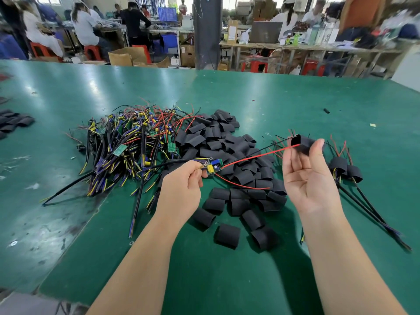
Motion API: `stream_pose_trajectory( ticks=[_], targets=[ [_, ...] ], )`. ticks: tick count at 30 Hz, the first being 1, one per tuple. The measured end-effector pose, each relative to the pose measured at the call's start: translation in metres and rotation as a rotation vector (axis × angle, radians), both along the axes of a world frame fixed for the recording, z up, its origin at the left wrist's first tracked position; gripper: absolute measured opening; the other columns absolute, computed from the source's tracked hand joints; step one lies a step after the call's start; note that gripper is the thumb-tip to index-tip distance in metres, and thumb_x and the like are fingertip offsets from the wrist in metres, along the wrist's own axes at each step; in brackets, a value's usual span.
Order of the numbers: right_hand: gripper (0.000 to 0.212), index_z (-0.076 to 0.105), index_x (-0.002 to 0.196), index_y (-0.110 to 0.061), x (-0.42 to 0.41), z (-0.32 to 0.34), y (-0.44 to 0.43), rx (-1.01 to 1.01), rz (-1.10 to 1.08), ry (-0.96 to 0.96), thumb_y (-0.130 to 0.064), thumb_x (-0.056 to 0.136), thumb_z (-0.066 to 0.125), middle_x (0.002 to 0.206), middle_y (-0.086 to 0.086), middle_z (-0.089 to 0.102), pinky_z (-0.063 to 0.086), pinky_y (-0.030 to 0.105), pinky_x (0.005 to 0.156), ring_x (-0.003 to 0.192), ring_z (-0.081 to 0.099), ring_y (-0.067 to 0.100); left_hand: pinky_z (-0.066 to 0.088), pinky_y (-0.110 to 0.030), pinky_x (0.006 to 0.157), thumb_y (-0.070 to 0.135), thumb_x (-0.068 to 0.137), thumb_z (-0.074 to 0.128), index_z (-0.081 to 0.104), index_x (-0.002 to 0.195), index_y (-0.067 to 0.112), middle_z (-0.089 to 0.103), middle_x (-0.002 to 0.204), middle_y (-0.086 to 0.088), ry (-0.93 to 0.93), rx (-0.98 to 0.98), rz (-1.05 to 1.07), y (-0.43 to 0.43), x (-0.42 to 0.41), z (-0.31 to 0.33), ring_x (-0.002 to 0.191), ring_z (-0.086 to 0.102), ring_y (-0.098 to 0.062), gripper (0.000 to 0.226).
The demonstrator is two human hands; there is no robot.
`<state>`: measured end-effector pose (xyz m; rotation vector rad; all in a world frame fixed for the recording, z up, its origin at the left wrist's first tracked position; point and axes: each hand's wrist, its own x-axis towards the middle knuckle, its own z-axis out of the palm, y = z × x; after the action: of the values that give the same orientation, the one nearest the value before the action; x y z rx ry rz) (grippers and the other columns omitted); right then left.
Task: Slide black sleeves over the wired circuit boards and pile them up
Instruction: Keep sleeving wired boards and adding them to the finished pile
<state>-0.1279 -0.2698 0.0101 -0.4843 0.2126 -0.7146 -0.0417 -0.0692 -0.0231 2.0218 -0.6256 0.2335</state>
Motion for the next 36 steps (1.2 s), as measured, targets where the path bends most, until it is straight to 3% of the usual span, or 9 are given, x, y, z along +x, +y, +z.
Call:
stream_pose_trajectory(
  ticks=[3,6,13,19,24,26,31,36],
  targets=[
    [0.029,0.073,0.088,-0.008,-0.001,0.003,0.002,-0.027,0.059,-0.011,-0.033,0.077,0.064,0.092,0.006,0.074,0.056,0.021,0.076,0.096,0.07,0.014,0.033,-0.012,0.051,0.004,0.096,0.044,0.059,0.08,0.02,0.055,0.064,0.004,0.009,0.005,-0.027,0.0,-0.001,0.0,0.049,0.043,-0.002,0.027],
    [0.04,0.062,0.105,-0.006,-0.002,0.006,0.003,-0.024,0.14,-0.084,-0.036,0.078,0.061,0.093,0.003,0.073,0.056,0.022,0.074,0.095,0.07,0.014,0.033,-0.011,0.052,0.004,0.096,0.044,0.058,0.08,0.023,0.055,0.064,0.004,0.016,0.013,-0.025,0.0,-0.001,0.0,0.05,0.044,-0.001,0.029],
    [0.043,0.058,0.116,-0.011,-0.005,0.008,0.004,-0.148,0.263,-0.095,-0.042,0.087,0.05,0.088,-0.003,0.069,0.054,0.02,0.068,0.084,0.068,0.009,0.034,-0.012,0.052,0.006,0.097,0.043,0.056,0.078,0.026,0.055,0.064,0.005,0.044,0.023,-0.01,0.0,0.001,0.0,0.051,0.045,-0.002,0.031],
    [0.037,0.057,0.119,-0.019,-0.004,0.006,0.006,-0.278,0.249,-0.052,-0.035,0.086,0.051,0.093,-0.001,0.069,0.055,0.021,0.069,0.096,0.069,0.017,0.034,-0.012,0.051,0.007,0.097,0.045,0.06,0.079,0.022,0.057,0.064,0.003,0.054,0.039,0.012,0.001,0.001,0.0,0.048,0.043,-0.002,0.028],
    [0.032,0.061,0.108,-0.02,0.004,-0.006,0.025,-0.528,0.23,0.15,-0.021,0.076,0.061,0.099,0.009,0.069,0.053,0.025,0.07,0.1,0.065,0.023,0.031,-0.008,0.047,0.006,0.096,0.05,0.066,0.084,0.018,0.062,0.065,0.009,0.04,-0.012,-0.082,-0.006,-0.01,0.003,0.044,0.044,0.002,0.023],
    [0.027,0.061,0.101,-0.017,0.008,-0.011,0.034,-0.58,0.262,0.19,-0.017,0.073,0.063,0.099,0.011,0.071,0.051,0.025,0.067,0.093,0.066,0.02,0.029,-0.009,0.045,0.008,0.096,0.051,0.067,0.086,0.019,0.065,0.067,0.009,0.036,-0.031,-0.112,-0.008,-0.013,0.004,0.042,0.041,-0.001,0.023],
    [0.024,0.059,0.096,-0.014,0.01,-0.015,0.036,-0.544,0.313,0.187,-0.02,0.073,0.064,0.097,0.008,0.074,0.054,0.02,0.064,0.072,0.068,0.011,0.025,-0.008,0.042,0.007,0.097,0.049,0.068,0.085,0.017,0.065,0.066,0.004,0.055,-0.099,-0.139,-0.007,-0.012,0.005,0.039,0.038,-0.001,0.023],
    [0.025,0.06,0.095,-0.012,0.009,-0.018,0.038,-0.568,0.367,0.155,-0.018,0.072,0.065,0.097,0.008,0.075,0.056,0.022,0.065,0.074,0.071,0.012,0.028,-0.005,0.043,0.007,0.096,0.05,0.07,0.086,0.01,0.062,0.061,0.006,0.032,-0.062,-0.099,-0.008,-0.015,0.004,0.04,0.043,0.006,0.022]
  ],
)
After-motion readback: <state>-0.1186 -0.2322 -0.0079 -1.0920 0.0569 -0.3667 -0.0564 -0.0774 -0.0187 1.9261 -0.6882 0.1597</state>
